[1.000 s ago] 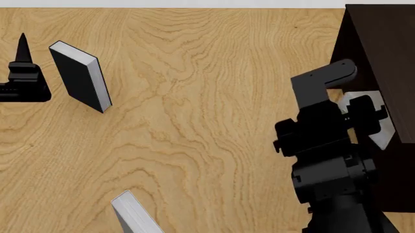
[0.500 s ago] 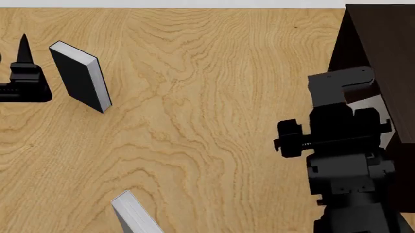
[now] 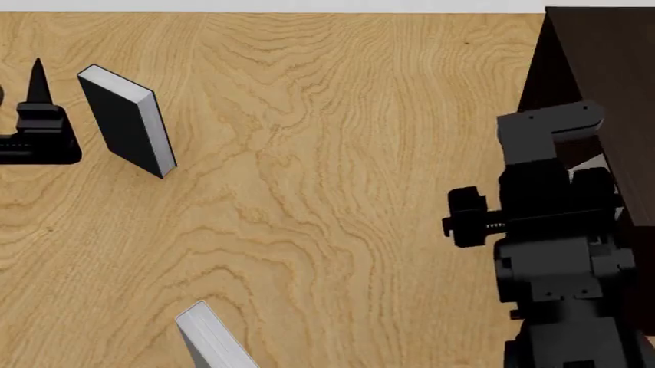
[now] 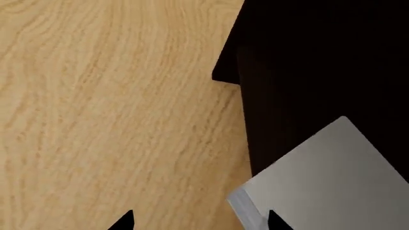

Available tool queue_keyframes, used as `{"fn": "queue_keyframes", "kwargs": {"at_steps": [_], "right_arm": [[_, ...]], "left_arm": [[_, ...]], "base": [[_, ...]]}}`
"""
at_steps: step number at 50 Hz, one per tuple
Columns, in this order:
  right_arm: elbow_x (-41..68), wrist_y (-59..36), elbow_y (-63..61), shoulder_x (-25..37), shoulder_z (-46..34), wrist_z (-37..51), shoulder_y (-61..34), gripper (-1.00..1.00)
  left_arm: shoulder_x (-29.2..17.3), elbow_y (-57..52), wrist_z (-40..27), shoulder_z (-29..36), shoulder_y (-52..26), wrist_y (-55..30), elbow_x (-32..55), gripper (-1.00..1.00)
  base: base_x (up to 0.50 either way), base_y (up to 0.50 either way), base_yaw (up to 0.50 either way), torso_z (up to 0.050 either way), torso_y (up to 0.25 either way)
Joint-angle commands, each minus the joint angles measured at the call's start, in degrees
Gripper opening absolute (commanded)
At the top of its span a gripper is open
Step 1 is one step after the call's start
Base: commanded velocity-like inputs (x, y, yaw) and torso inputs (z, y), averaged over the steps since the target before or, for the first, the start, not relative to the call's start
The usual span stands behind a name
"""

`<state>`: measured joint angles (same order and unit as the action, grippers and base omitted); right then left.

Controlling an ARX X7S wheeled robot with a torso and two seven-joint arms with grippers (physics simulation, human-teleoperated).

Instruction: Pick up the book on the right and place it on the cabinet shelf.

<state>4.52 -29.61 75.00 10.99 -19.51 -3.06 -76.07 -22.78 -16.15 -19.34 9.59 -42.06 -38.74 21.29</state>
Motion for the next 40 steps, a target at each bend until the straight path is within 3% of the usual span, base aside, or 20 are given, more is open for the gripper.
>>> {"fn": "queue_keyframes", "kwargs": {"at_steps": [1, 40], "right_arm": [[-4.81, 3.31, -0.02, -2.95, -3.74, -3.71, -0.98, 1.00], [0.70, 10.13, -0.22, -10.90, -6.72, -14.48, -2.03, 1.00]], "left_arm": [[-0.16, -0.07, -0.07, -0.19, 0.36, 0.27, 0.23, 1.00], [-1.29, -2.33, -1.03, -1.57, 1.23, -0.55, 1.41, 1.00]], "base": [[0.00, 0.00, 0.00, 0.000, 0.000], [0.00, 0.00, 0.00, 0.000, 0.000]]}}
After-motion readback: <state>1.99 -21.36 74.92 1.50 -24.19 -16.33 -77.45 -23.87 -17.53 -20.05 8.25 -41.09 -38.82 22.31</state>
